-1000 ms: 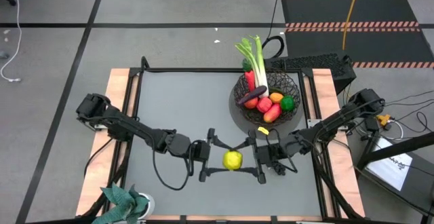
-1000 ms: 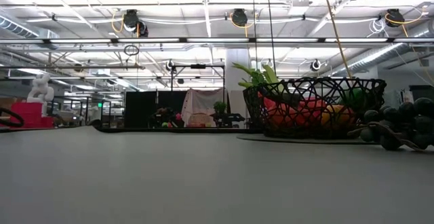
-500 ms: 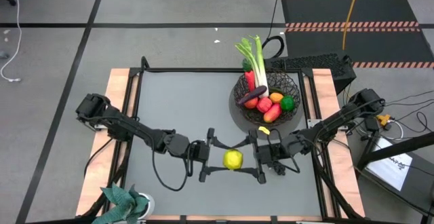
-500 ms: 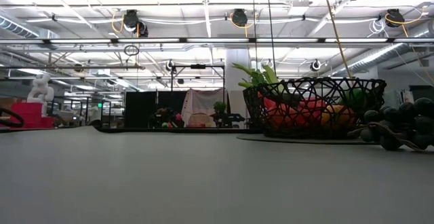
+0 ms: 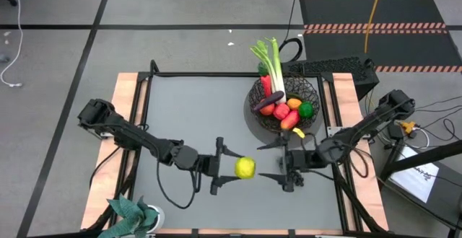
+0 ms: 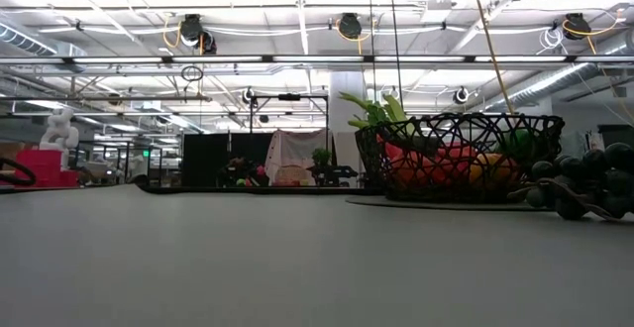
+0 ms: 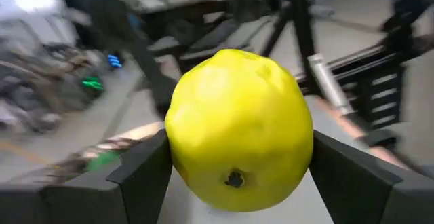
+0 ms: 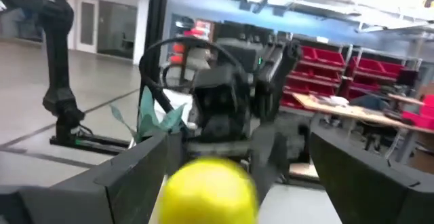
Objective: Build produce basket
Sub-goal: Put the apple into the black wire basket
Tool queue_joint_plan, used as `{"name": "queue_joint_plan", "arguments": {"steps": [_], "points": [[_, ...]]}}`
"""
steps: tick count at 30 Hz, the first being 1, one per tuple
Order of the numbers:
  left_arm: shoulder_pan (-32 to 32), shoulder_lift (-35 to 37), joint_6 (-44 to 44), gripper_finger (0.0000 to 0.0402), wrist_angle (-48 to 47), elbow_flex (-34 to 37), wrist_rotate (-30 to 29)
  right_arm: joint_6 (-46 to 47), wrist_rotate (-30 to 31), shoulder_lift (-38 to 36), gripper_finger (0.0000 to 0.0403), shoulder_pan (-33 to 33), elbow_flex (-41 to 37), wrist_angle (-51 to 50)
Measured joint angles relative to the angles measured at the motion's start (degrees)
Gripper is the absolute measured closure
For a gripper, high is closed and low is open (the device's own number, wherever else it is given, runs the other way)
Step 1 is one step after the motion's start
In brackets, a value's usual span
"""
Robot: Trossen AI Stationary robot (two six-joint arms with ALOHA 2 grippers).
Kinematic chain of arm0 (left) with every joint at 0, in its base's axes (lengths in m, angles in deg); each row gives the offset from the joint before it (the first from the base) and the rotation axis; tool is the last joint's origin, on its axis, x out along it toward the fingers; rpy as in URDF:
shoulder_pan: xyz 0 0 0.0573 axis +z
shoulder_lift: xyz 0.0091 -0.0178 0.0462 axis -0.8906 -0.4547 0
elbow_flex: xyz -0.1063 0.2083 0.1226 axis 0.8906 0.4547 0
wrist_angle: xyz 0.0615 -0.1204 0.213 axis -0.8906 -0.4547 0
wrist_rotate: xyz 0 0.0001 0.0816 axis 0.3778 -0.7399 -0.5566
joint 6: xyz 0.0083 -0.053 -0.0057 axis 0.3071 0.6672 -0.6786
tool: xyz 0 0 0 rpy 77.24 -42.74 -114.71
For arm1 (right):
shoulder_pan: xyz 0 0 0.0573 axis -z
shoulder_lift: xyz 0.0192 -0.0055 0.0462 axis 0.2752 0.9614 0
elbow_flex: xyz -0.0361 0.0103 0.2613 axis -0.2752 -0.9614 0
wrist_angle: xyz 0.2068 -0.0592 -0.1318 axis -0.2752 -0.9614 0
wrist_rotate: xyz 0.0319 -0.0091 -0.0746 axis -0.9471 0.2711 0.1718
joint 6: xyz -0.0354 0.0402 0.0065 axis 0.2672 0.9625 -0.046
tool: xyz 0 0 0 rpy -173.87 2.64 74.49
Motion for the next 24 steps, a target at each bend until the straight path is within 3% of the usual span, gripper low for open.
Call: {"name": "queue_joint_plan", "arguments": {"steps": [6, 13, 18, 24], "points": [[-4.67, 1.20, -16.18, 0.0102, -0.90, 0.03, -9.41, 0.33, 7.24, -4.22, 0.0053, -4.26, -0.08, -4.19], [-10.05, 1.55, -38.20, 0.0085, 0.21, -0.04, -16.71, 6.14, 13.86, -6.67, 0.0053, -6.15, -0.10, -9.67], [-11.71, 1.57, -44.30, 0.0089, 0.90, -0.04, -19.87, 10.92, 14.37, -7.21, 0.0053, -6.15, -0.13, -11.16], [-11.41, 1.57, -43.49, 0.0088, 1.99, -0.04, -20.08, 11.81, 14.20, -7.21, 0.0053, -6.15, -0.15, -11.82]]}}
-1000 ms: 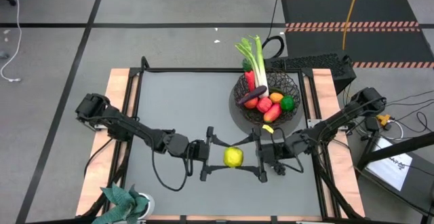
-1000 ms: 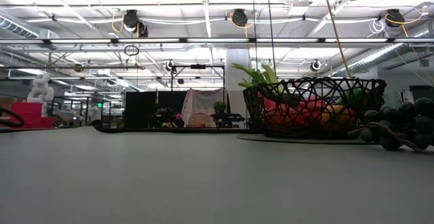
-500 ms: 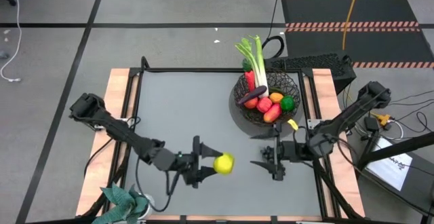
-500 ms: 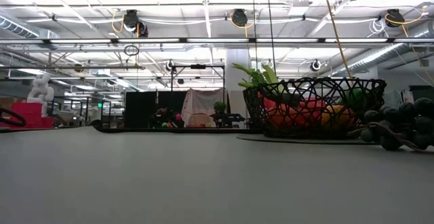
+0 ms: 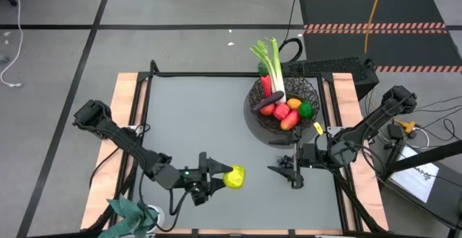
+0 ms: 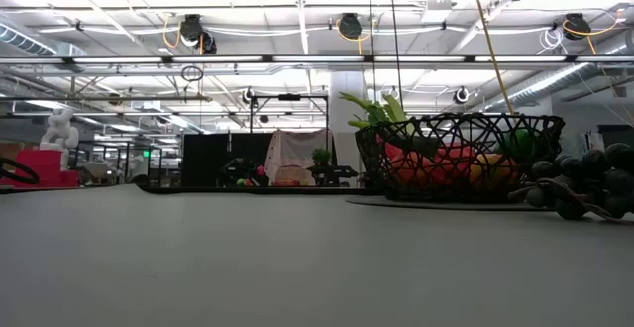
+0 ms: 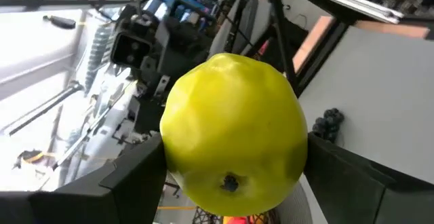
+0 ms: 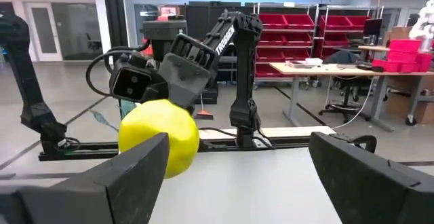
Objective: Build produce basket
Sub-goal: Put the apple into the black wire basket
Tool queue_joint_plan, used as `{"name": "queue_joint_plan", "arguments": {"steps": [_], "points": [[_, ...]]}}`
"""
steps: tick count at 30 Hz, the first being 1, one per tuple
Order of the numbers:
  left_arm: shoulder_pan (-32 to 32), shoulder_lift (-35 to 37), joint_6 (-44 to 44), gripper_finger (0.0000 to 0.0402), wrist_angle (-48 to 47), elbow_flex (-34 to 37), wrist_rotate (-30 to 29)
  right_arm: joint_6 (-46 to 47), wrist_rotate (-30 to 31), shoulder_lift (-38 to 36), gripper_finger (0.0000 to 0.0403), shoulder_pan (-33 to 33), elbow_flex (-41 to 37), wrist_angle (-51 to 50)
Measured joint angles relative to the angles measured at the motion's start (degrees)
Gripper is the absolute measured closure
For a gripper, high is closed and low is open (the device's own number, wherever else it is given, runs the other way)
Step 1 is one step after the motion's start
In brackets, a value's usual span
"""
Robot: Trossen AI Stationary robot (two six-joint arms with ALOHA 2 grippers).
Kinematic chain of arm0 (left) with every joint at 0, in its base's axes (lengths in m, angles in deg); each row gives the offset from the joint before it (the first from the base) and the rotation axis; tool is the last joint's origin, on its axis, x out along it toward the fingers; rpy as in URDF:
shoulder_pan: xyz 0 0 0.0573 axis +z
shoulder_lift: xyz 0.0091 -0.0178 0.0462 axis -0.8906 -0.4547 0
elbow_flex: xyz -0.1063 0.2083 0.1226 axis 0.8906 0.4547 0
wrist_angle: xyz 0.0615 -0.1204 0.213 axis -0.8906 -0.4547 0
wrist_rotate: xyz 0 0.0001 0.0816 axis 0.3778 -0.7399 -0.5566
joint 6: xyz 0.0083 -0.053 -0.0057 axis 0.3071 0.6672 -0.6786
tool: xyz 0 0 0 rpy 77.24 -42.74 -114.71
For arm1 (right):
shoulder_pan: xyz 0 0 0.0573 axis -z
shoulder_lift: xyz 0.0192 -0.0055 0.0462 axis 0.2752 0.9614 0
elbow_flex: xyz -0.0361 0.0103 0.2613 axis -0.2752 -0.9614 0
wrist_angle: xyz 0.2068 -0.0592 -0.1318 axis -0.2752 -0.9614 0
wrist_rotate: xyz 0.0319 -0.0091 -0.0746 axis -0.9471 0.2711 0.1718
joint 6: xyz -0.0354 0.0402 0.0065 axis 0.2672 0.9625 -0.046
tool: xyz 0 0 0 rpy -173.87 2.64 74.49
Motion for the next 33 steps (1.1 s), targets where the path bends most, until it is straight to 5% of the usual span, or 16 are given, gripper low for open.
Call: {"name": "queue_joint_plan", "arguments": {"steps": [16, 23, 33], "points": [[6.76, 0.00, 33.37, 0.0091, 3.66, 0.00, 0.13, -9.73, 0.00, 2.13, 0.0053, 0.49, -0.02, 0.36], [10.80, 0.00, 54.56, 0.0091, 1.53, 0.00, 1.33, -25.29, 0.07, 4.87, 0.0053, 1.24, -0.02, 1.62], [13.96, 0.00, 72.22, 0.0091, -0.40, 0.00, 20.46, -37.43, 0.07, 11.93, 0.0028, 2.31, -0.02, 7.58]]}}
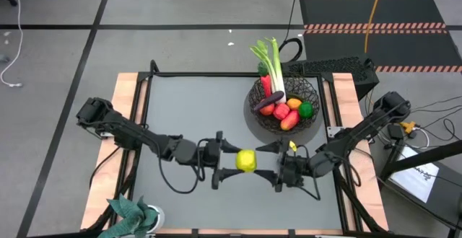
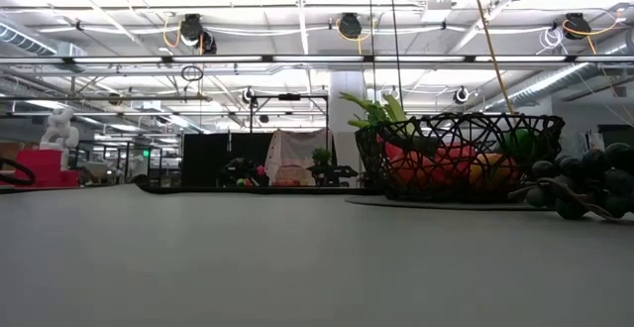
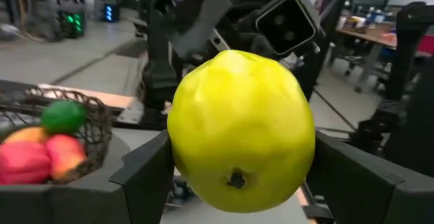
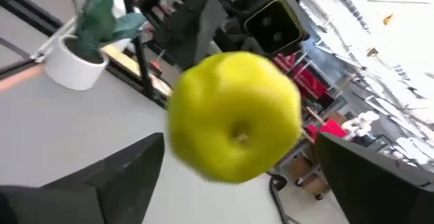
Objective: Build produce basket
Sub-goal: Put the apple into the black wire basket
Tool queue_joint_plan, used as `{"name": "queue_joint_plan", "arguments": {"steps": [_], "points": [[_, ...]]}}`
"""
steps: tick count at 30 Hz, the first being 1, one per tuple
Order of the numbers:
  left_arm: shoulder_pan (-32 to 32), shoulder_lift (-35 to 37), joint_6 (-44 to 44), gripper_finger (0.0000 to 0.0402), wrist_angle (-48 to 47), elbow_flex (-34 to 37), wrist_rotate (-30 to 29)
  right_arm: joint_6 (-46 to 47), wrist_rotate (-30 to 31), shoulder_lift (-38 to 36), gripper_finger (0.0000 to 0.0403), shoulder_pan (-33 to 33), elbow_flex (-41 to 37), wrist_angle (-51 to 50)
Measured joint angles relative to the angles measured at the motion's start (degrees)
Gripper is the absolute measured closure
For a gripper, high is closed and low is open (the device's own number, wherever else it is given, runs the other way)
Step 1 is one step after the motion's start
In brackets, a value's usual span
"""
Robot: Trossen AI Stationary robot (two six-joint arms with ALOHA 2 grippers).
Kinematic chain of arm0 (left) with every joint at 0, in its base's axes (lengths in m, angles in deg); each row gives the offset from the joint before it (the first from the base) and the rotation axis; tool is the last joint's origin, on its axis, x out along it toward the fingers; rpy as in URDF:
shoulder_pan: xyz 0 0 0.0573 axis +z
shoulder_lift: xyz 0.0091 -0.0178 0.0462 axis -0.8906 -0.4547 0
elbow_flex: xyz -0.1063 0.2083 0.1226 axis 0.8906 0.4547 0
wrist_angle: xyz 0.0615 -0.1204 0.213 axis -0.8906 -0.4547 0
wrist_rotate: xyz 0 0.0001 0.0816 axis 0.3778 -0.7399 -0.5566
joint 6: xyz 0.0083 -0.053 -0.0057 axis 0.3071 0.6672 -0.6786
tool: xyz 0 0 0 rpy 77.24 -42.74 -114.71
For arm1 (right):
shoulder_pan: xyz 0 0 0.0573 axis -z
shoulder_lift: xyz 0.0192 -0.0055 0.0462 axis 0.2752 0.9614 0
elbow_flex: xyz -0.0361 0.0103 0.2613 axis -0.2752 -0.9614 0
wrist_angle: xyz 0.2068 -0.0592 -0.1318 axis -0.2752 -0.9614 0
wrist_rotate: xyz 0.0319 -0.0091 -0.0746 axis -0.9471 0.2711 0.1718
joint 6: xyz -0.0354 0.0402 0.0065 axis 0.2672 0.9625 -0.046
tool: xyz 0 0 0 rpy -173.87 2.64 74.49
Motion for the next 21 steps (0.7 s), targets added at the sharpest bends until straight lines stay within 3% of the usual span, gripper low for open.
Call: {"name": "queue_joint_plan", "arguments": {"steps": [4, 21], "points": [[0.19, 0.00, 1.43, 0.0091, -1.91, 0.00, 2.56, -1.32, -1.31, 1.84, 0.0006, 0.58, -0.02, 4.43], [0.58, 0.00, 0.57, 0.0088, -3.72, 0.00, 3.91, 10.44, -12.51, 4.00, 0.0018, 6.54, -0.04, 5.04]]}}
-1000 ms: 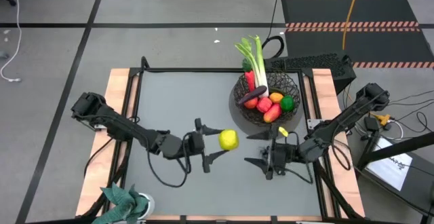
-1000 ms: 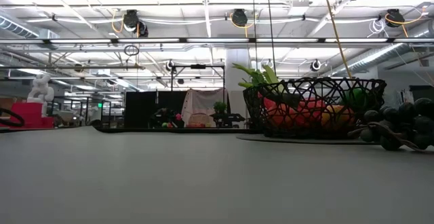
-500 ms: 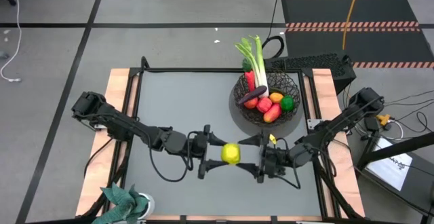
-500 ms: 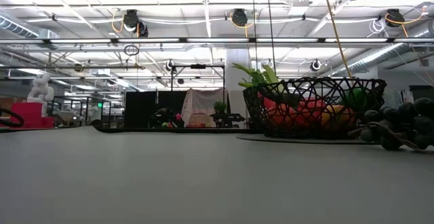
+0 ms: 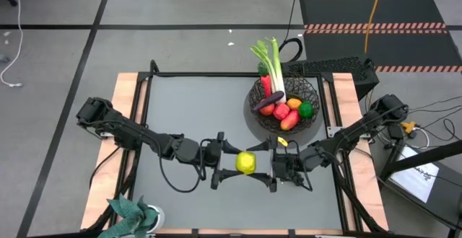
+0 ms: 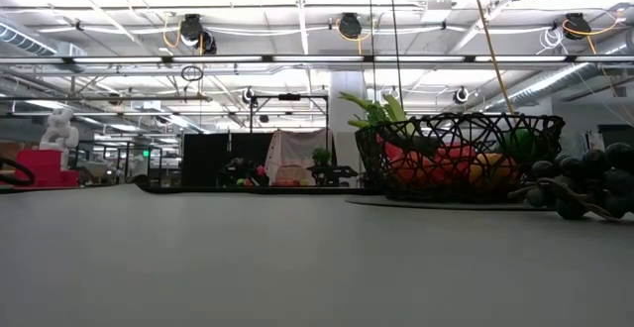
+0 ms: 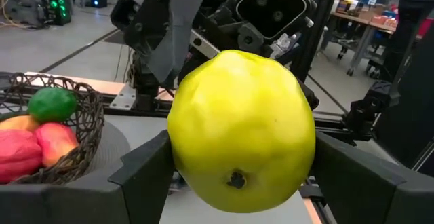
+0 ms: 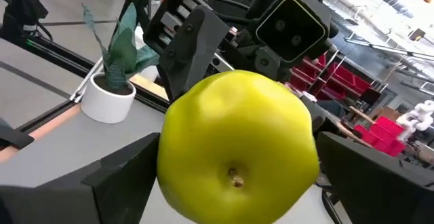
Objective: Build produce basket
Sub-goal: Put the apple into the black wire basket
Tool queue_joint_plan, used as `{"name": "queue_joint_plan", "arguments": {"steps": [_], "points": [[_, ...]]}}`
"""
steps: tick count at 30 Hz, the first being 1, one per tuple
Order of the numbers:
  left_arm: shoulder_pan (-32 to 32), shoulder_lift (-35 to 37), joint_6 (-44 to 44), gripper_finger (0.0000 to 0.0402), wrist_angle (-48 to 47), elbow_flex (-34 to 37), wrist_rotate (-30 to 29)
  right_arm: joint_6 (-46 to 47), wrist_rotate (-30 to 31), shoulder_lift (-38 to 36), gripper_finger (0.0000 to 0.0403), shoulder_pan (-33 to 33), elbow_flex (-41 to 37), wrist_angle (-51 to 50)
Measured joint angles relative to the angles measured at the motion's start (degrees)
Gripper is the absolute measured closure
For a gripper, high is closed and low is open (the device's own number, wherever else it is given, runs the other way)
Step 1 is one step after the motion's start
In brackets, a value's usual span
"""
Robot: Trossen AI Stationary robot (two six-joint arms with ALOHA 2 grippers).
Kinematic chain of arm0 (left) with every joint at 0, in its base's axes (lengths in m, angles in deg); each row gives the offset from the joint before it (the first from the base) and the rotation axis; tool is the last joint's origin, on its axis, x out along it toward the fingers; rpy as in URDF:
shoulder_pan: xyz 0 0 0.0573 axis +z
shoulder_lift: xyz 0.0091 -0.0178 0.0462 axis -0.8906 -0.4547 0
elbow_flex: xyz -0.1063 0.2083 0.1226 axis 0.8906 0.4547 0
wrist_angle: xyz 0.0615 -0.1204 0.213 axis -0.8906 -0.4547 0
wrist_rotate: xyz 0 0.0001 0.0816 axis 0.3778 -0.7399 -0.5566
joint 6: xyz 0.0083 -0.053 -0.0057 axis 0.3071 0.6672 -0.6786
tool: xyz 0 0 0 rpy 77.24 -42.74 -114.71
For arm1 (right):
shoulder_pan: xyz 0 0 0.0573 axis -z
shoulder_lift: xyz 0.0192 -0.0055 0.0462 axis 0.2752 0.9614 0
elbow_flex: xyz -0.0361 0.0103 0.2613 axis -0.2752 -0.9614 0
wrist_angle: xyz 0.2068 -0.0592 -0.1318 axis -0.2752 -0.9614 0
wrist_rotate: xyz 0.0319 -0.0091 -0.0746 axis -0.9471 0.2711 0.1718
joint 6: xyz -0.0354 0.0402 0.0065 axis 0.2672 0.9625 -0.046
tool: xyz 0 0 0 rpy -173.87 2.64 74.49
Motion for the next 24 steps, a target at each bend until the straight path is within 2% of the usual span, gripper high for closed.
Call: {"name": "queue_joint_plan", "arguments": {"steps": [9, 13, 16, 20, 24], "points": [[-0.72, 1.48, -4.56, 0.0012, -1.32, 0.02, -4.65, 0.00, 0.48, -0.02, 0.0060, 0.07, 0.00, 0.23], [-1.75, 5.42, -6.64, 0.0007, -5.01, 0.02, -7.25, 0.12, 0.52, -0.66, 0.0062, -0.19, 0.00, -1.10], [-2.90, 9.19, -6.90, 0.0011, -10.88, 0.02, -11.73, 0.44, 1.48, -0.73, 0.0062, -0.31, 0.02, -1.53], [-4.89, 14.28, -6.72, 0.0011, -19.75, 0.02, -18.72, 0.44, 8.97, -0.68, 0.0062, -0.94, 0.02, -1.87], [-6.74, 18.62, -3.93, 0.0011, -27.87, 0.02, -23.28, -0.37, 21.40, -0.68, 0.0062, -0.98, 0.02, -3.90]]}}
